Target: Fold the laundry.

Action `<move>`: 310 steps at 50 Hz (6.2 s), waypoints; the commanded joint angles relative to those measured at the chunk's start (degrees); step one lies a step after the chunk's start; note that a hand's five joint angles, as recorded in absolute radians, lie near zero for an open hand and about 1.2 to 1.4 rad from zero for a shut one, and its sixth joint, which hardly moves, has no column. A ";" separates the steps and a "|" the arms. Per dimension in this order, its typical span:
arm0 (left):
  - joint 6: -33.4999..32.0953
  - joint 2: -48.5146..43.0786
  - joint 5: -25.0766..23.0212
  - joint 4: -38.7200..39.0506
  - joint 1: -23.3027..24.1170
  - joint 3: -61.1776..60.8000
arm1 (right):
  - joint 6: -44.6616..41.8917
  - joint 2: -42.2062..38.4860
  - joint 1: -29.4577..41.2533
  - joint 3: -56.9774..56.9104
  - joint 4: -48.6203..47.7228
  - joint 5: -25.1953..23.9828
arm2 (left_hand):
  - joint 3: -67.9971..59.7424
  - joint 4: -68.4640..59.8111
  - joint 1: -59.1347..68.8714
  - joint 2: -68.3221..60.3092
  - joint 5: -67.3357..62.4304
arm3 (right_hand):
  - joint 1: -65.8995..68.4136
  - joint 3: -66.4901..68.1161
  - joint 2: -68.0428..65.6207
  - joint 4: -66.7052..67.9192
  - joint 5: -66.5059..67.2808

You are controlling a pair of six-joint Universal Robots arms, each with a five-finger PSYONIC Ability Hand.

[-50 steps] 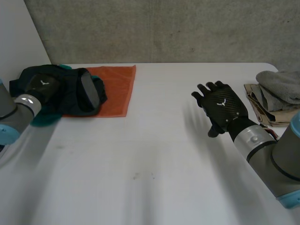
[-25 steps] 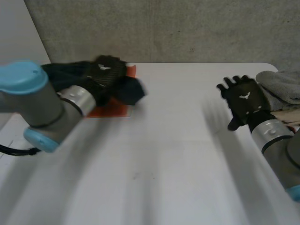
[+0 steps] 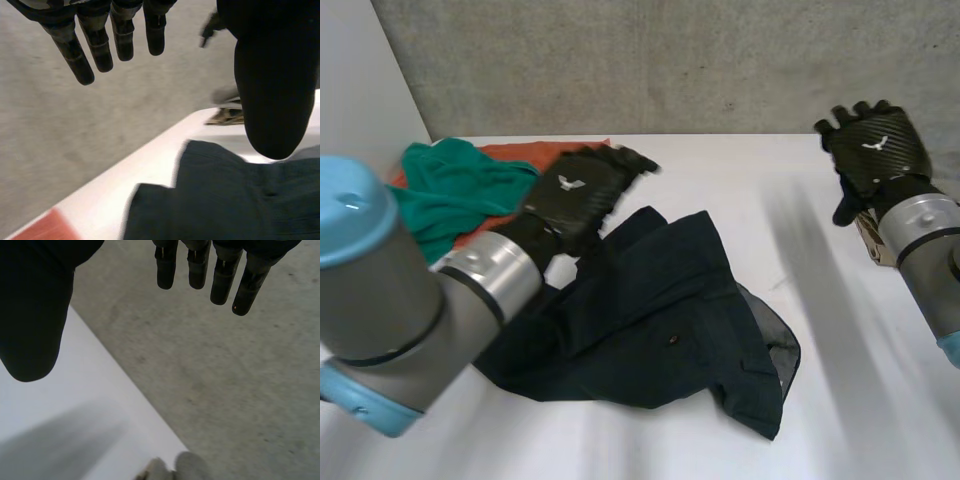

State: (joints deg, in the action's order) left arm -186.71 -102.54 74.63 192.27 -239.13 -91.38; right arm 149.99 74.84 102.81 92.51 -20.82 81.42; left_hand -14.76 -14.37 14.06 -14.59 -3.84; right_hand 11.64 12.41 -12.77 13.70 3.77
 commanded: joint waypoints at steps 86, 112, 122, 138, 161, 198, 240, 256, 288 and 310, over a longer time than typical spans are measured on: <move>-5.77 -10.05 15.55 29.21 -6.79 30.04 | 7.33 -15.79 14.88 -48.14 -7.41 6.74 | -65.24 -65.63 65.94 -65.41 -66.16 | 68.36 67.59 -67.23 66.30 66.23; -6.21 14.12 -1.86 20.16 -6.18 -6.62 | 35.09 -24.48 10.57 -28.36 23.71 -11.37 | -65.24 -65.63 65.94 -65.41 -66.16 | -1.64 -2.41 2.77 -3.70 -3.77; -6.30 14.04 -1.15 17.70 -5.56 -6.71 | 48.64 -18.34 9.78 -19.13 25.92 -8.65 | -65.24 -65.63 65.94 -65.41 -66.16 | -1.64 -2.41 2.77 -3.70 -3.77; -6.30 14.21 1.57 17.35 -3.45 -5.30 | 65.60 -23.24 17.86 -19.72 24.69 -8.38 | -65.24 -65.63 65.94 -65.41 -66.16 | -1.64 -2.41 2.77 -3.70 -3.77; -6.04 16.06 3.24 15.68 -2.66 -6.09 | 61.75 -31.18 19.64 -29.50 13.52 1.11 | -65.24 -65.63 65.94 -65.41 -66.16 | 68.36 67.59 -67.23 66.30 66.23; -7.35 -14.87 15.55 -1.82 -3.71 12.88 | -7.69 -15.31 15.05 -30.78 36.65 3.65 | -65.24 -65.63 65.94 -65.41 -66.16 | 68.36 67.59 -67.23 66.30 66.23; -16.67 -16.37 14.05 29.83 -2.49 2.00 | 1.71 -14.99 14.97 -16.84 2.09 8.32 | -65.24 -65.63 65.94 -65.41 -66.16 | 68.36 67.59 -67.23 66.30 66.23; -16.67 3.20 14.67 -9.41 1.11 -14.87 | -7.07 -4.10 12.43 -1.28 31.17 1.82 | -65.24 -65.63 65.94 -65.41 -66.16 | 68.36 67.59 -67.23 66.30 66.23; -18.34 -3.98 17.30 -12.36 5.34 -5.65 | -23.87 -1.89 9.87 4.87 29.52 7.18 | -62.74 -63.13 63.44 -62.91 -63.66 | 68.36 67.59 -67.23 66.30 66.23; -25.90 -16.19 17.22 -0.86 0.24 18.14 | -16.16 -13.74 10.05 -21.44 15.13 5.76 | -65.24 -65.63 65.94 -65.41 -66.16 | 68.36 67.59 -67.23 66.30 66.23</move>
State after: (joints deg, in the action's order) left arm -209.30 -111.66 91.60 183.16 -238.29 -89.51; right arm 127.21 67.39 112.51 88.37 2.54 84.94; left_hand -68.54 -68.92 65.76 -68.80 -56.83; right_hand 56.87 67.99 -67.51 68.08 57.26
